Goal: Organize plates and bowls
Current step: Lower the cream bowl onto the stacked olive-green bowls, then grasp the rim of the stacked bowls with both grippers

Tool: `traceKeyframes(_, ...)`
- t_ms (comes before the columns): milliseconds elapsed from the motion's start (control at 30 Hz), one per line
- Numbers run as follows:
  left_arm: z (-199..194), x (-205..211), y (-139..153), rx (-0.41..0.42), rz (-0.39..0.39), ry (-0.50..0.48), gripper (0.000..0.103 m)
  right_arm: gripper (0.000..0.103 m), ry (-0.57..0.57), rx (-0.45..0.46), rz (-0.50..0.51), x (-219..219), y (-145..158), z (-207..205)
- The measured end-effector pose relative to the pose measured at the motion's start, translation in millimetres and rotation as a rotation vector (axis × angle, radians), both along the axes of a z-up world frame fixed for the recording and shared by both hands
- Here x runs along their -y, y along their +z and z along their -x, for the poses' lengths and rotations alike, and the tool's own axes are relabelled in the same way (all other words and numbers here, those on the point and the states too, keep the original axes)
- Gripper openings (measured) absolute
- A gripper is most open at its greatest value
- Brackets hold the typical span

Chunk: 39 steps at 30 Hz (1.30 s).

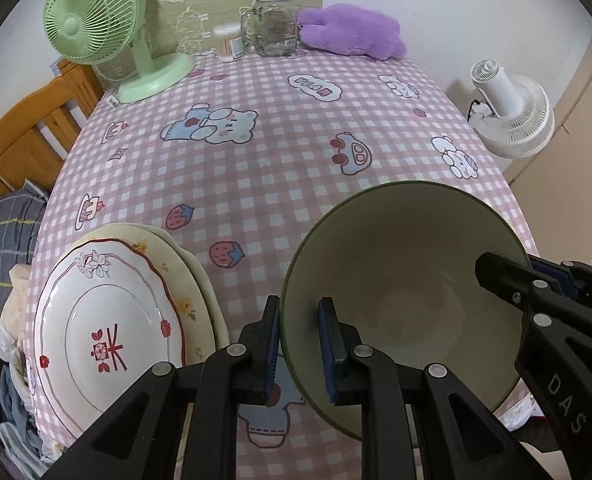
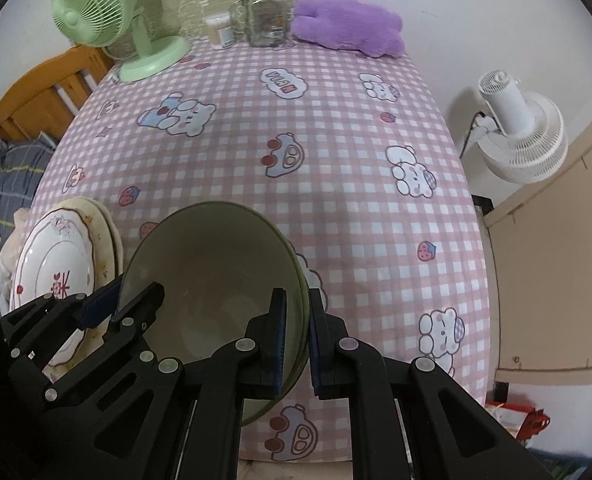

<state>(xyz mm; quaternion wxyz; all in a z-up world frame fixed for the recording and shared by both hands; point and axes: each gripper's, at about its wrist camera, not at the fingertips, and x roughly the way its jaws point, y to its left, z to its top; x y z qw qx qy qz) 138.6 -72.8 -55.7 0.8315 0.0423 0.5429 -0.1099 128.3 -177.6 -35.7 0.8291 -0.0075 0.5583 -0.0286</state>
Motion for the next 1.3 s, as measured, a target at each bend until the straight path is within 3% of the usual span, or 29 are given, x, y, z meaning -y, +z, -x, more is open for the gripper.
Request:
traceKeyframes(300,4,-7,4,0.002,0.040,-0.051,0.040,0.013,-0.104,0.034,-0.060,9,0,13)
traceKeyframes(433,5,-11,6,0.003,0.088,-0.081,0.065,0.013,-0.126,0.056,-0.087,8,2,19)
traceKeyframes(567,3,-13,5,0.001,0.116,-0.105,0.074,0.014,-0.159,0.068,-0.097,8,3,22)
traceKeyframes(700,0,-15,-2,-0.017,0.145,-0.117,0.079,0.021,-0.173,0.062,-0.092,6,1,22)
traceKeyframes(767,-2,-15,-6,-0.024,0.162,-0.124,0.081,0.048,-0.177,0.055,-0.088,5,-1,22)
traceKeyframes(833,-4,-14,-9,-0.030,0.183,-0.122,0.083,0.059,-0.197,0.068,-0.094,6,-1,22)
traceKeyframes(1100,-15,-8,-27,-0.083,0.274,-0.117,0.086,0.060,-0.224,0.049,-0.074,7,-7,16)
traceKeyframes(1300,-18,-3,-33,-0.095,0.264,-0.103,0.084,0.060,-0.211,0.031,-0.103,16,-22,5)
